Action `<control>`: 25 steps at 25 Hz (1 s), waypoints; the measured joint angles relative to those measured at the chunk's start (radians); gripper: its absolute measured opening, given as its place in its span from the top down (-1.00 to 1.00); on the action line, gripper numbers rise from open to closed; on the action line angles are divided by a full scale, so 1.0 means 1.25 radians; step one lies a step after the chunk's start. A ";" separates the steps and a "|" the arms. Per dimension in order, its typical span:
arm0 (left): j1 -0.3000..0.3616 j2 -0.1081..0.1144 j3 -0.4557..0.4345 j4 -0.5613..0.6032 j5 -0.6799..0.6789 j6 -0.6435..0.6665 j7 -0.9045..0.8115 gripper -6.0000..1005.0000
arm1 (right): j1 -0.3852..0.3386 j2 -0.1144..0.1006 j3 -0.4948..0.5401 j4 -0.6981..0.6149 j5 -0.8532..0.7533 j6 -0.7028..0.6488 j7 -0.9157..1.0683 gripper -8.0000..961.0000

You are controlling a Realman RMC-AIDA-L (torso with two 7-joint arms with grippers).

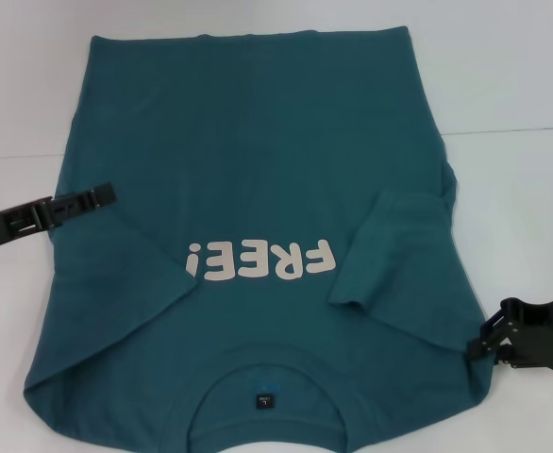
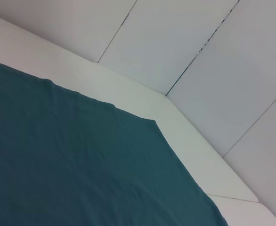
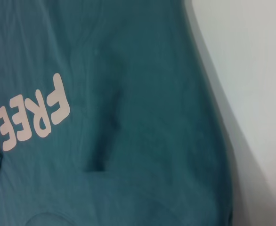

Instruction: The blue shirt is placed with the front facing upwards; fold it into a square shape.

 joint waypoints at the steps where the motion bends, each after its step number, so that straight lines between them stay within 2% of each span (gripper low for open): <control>1: 0.000 0.000 0.000 0.000 0.000 0.000 0.000 -0.57 | 0.000 0.001 0.000 0.000 0.000 0.000 0.000 0.53; 16: 0.005 -0.004 0.000 0.002 0.000 -0.011 0.001 -0.56 | 0.002 0.002 0.005 -0.011 0.005 0.000 -0.035 0.87; 25: 0.007 -0.007 -0.026 -0.003 0.000 -0.012 0.000 -0.56 | 0.016 0.026 0.007 -0.037 0.038 0.001 -0.129 0.87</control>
